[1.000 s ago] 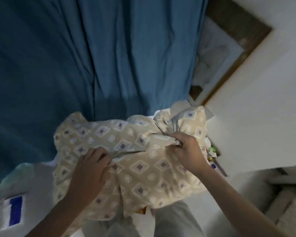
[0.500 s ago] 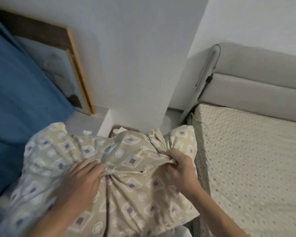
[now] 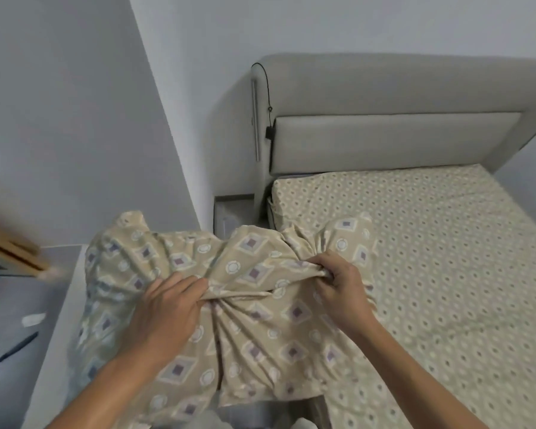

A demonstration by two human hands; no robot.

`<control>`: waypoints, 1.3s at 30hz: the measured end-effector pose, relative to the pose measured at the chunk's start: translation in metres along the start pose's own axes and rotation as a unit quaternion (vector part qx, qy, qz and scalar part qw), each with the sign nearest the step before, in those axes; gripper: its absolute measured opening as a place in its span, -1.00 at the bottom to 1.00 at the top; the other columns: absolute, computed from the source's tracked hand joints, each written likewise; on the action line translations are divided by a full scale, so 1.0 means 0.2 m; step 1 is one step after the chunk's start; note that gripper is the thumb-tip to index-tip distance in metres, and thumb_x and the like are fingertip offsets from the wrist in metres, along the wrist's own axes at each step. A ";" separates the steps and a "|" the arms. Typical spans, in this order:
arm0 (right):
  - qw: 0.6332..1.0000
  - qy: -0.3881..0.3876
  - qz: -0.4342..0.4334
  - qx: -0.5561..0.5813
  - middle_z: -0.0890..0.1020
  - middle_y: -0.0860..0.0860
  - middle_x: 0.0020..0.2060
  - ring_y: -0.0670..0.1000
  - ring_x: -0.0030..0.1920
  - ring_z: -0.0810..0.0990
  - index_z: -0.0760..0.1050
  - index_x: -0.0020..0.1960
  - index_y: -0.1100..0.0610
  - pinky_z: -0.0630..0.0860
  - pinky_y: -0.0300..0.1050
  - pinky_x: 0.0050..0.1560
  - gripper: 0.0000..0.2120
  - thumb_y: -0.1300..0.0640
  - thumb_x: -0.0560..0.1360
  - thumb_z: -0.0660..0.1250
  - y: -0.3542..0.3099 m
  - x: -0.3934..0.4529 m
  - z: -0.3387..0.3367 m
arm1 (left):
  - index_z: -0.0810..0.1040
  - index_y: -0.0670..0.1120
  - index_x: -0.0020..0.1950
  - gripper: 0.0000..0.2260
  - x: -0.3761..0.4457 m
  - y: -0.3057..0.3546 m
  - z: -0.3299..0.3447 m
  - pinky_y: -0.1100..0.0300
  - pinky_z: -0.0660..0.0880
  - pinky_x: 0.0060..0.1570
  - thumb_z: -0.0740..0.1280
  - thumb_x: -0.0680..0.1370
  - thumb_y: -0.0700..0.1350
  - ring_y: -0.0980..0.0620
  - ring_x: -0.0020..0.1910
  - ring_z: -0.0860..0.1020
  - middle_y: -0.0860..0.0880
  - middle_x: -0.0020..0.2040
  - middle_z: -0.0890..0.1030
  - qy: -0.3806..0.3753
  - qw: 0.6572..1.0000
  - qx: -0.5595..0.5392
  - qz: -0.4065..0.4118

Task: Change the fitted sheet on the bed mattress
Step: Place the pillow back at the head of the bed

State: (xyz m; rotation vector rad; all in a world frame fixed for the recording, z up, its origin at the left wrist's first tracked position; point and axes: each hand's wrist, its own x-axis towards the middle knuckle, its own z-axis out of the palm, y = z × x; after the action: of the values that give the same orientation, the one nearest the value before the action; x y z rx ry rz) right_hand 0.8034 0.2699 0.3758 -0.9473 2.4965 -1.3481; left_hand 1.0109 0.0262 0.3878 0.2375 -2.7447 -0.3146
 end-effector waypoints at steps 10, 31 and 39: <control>0.994 0.065 0.087 -0.001 0.56 -0.13 -0.24 -0.04 -0.17 0.55 0.67 -0.09 -0.04 0.43 -0.07 -0.16 -0.85 0.11 0.44 0.34 0.35 0.70 0.00 | 0.50 -0.03 -0.17 -0.92 0.86 -0.22 0.34 0.20 0.27 -0.35 0.23 0.47 -0.17 -0.03 -0.36 0.48 0.07 -0.30 0.46 -0.026 0.997 -0.024 0.073; 0.953 0.142 0.240 -0.116 0.48 -0.17 -0.12 0.03 -0.03 0.46 0.67 0.09 0.03 0.32 -0.13 -0.06 -0.83 0.25 0.56 0.44 1.69 2.03 -0.55 | 0.40 -0.01 -0.16 -0.82 2.78 -0.08 1.67 0.17 0.21 -0.39 0.40 0.48 -0.20 0.01 -0.38 0.41 0.07 -0.35 0.43 -0.154 0.962 -0.111 0.198; 0.946 0.104 0.262 -0.161 0.44 -0.11 -0.09 0.02 0.00 0.36 0.63 0.11 0.06 0.24 -0.25 -0.05 -0.79 0.29 0.54 0.41 2.45 2.54 -0.67 | 0.41 -0.03 -0.17 -0.84 3.26 0.02 2.45 0.15 0.19 -0.43 0.38 0.47 -0.21 0.04 -0.36 0.31 0.05 -0.39 0.45 -0.164 0.961 -0.126 0.186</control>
State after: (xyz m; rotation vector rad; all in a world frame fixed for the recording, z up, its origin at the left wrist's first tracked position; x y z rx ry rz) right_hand 0.1223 0.2570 0.1453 -0.1397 2.8908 -0.9260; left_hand 0.2273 -0.0112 0.1635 -0.4320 -2.9463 -0.6372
